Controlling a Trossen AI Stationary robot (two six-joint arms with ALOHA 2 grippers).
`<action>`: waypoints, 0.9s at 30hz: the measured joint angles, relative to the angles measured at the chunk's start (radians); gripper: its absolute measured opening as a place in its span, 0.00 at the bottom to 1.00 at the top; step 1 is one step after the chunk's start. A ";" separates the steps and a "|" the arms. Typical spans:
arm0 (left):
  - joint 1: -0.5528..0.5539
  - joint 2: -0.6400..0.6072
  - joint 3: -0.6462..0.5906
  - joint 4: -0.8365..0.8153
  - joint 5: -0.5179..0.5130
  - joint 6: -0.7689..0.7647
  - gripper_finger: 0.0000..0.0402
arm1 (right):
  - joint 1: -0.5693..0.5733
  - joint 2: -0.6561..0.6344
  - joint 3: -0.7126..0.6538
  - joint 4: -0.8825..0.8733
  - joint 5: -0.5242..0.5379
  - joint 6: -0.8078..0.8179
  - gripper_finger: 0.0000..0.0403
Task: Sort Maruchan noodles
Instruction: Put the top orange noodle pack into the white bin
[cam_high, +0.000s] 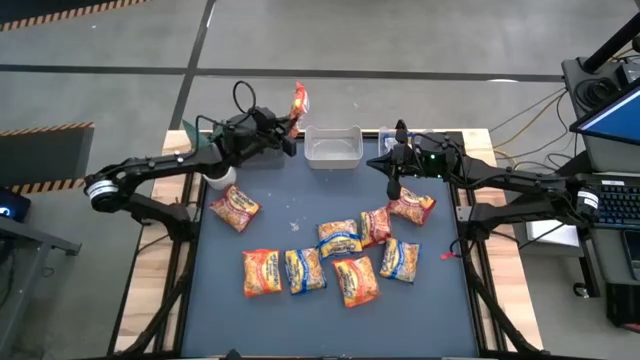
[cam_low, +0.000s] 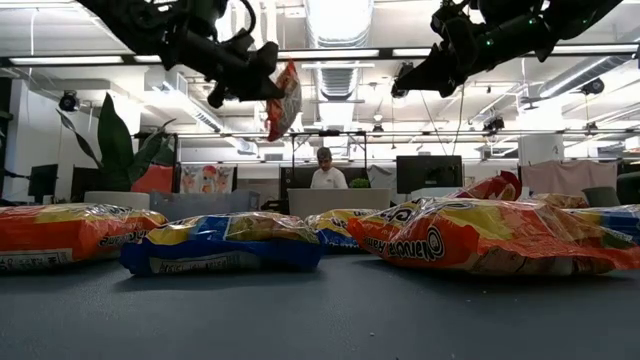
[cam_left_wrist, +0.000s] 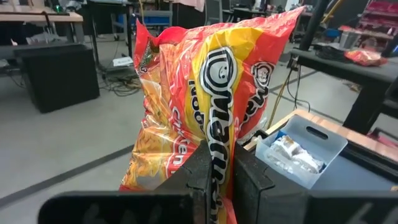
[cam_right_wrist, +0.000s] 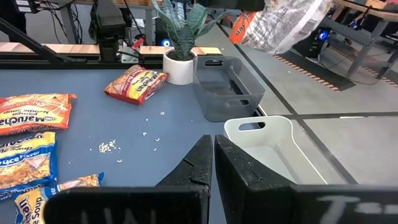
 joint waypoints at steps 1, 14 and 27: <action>-0.001 0.010 0.000 0.008 0.000 -0.007 0.04 | 0.000 0.000 0.000 0.000 0.000 0.000 0.02; -0.013 0.100 0.001 0.098 0.055 -0.058 0.04 | -0.001 0.000 0.000 0.000 0.000 -0.007 0.02; -0.013 0.117 0.001 0.106 0.054 -0.079 0.04 | -0.006 0.000 0.000 0.000 0.001 -0.006 0.02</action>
